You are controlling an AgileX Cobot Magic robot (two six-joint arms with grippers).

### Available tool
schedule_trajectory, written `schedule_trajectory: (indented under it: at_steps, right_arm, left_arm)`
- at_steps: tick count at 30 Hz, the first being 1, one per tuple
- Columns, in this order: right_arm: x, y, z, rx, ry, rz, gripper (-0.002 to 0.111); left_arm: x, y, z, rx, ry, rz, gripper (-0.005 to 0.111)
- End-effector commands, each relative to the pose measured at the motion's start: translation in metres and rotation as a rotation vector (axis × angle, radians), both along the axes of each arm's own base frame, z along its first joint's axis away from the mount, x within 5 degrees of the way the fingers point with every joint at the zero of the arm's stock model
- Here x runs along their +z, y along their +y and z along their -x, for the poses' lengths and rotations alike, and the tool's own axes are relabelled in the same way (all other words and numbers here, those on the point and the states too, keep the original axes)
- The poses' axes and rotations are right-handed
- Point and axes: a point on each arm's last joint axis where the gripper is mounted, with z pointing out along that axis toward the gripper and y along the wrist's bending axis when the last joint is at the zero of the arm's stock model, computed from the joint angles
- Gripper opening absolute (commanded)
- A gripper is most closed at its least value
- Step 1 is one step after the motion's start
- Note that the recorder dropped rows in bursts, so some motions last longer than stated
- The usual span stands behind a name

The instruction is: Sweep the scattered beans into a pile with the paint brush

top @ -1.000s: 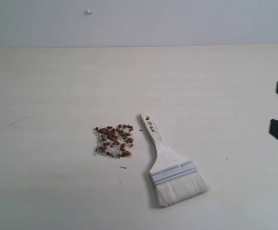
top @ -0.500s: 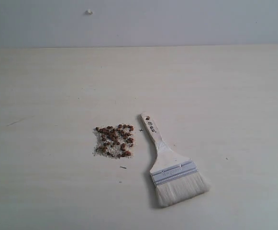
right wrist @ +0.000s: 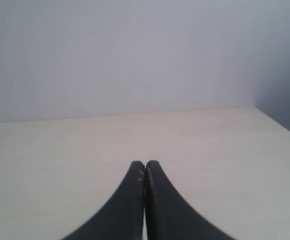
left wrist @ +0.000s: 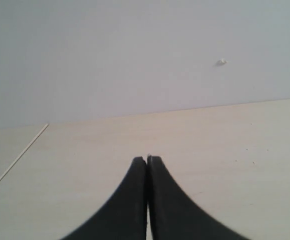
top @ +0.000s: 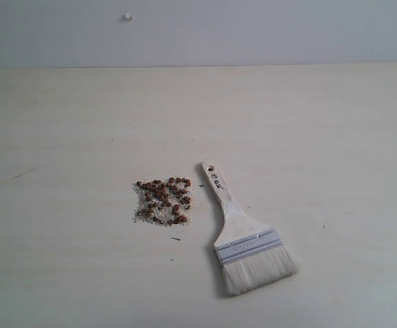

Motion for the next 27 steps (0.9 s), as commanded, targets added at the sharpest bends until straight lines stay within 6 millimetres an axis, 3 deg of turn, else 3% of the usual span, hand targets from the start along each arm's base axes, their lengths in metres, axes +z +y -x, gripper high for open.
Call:
schedule_trajectory:
  at_steps: [1,27]
  right_arm:
    - [-0.0079,-0.0002,-0.0003,-0.004,0.021,-0.005,0.0]
    - [-0.0135,0.0002,0.0006,-0.003,0.082,-0.022,0.0]
  left_arm:
    - [0.0008,0.0,0.0005,0.0,-0.008,0.008,0.0]
    - [0.0008,0.0,0.0005,0.0,-0.008,0.008,0.0]
